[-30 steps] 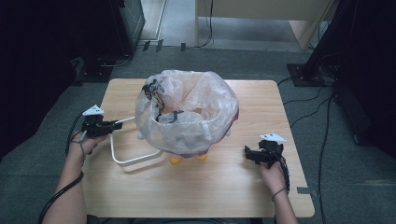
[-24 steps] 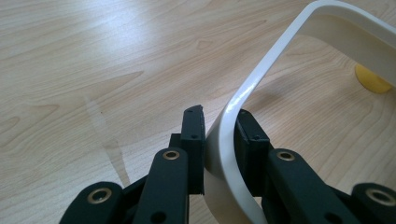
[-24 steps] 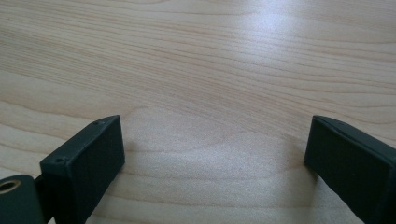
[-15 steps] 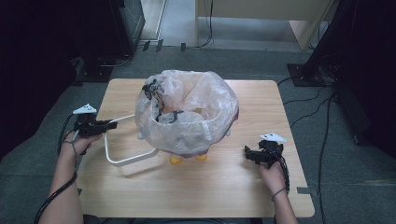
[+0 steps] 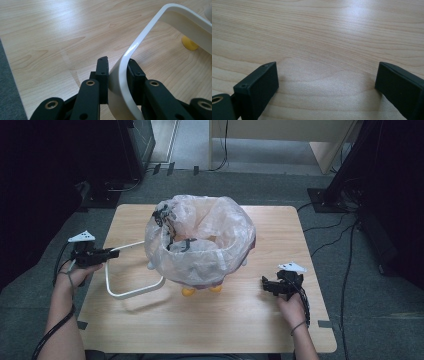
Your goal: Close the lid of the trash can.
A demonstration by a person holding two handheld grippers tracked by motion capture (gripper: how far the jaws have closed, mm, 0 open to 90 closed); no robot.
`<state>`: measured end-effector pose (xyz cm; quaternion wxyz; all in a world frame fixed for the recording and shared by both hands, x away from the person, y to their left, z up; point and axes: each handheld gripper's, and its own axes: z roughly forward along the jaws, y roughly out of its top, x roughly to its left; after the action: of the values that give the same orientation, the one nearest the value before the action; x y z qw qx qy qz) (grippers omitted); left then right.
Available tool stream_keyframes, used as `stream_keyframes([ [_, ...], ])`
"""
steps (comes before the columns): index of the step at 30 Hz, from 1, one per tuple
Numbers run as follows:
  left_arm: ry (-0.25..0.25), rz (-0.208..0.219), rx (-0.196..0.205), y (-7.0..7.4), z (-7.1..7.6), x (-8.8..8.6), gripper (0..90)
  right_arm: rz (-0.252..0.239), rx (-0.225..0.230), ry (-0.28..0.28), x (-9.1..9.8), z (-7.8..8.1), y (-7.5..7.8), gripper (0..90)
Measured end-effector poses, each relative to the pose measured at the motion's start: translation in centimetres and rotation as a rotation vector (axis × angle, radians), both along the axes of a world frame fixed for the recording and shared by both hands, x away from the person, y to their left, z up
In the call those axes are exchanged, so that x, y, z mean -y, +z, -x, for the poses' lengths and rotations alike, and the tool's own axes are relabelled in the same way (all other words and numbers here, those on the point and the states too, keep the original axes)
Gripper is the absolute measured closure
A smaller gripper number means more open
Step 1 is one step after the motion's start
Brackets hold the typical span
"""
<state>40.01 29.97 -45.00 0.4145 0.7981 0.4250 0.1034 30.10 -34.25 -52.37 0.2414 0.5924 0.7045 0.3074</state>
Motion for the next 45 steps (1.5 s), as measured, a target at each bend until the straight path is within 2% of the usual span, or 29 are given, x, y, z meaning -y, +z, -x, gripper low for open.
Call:
stream_keyframes([
  [10, 0.028, 0.019, -0.009, 1.0, 0.6, -1.2, 75.2, 0.0, 0.0, 0.0, 0.0, 0.0, 0.0, 4.6],
  [15, 0.022, 0.012, -0.011, 1.7, 0.9, -1.6, 75.2, 0.0, 0.0, 0.0, 0.0, 0.0, 0.0, 4.6],
  [19, 0.024, 0.036, -0.015, 2.3, 1.1, -1.9, 75.2, 0.0, 0.0, 0.0, 0.0, 0.0, 0.0, 4.6],
  [25, 0.016, 0.041, -0.019, 3.1, 1.3, -2.2, 75.2, 0.001, 0.0, -0.002, 0.0, 0.0, 0.0, 4.6],
  [27, 0.017, 0.048, -0.026, 3.2, 1.1, -2.2, 75.3, 0.001, 0.0, -0.005, 0.0, 0.0, 0.0, 4.6],
  [30, 0.041, 0.03, -0.025, 3.7, 0.4, -2.0, 75.3, 0.001, 0.0, -0.007, 0.0, 0.1, 0.0, 4.5],
  [33, 0.042, 0.019, -0.017, 4.3, -0.1, -1.8, 75.3, 0.001, 0.0, -0.007, 0.0, 0.1, 0.0, 4.5],
  [37, 0.034, -0.003, -0.03, 5.3, -0.8, -1.7, 75.3, 0.001, 0.0, -0.007, 0.0, 0.1, 0.0, 4.5],
  [42, 0.023, 0.019, -0.027, 6.4, -1.6, -1.8, 75.4, 0.001, 0.0, -0.007, 0.0, 0.1, 0.0, 4.5],
  [45, 0.025, 0.012, -0.032, 6.7, -1.9, -1.8, 75.5, 0.001, 0.0, -0.007, 0.0, 0.1, 0.0, 4.5],
])
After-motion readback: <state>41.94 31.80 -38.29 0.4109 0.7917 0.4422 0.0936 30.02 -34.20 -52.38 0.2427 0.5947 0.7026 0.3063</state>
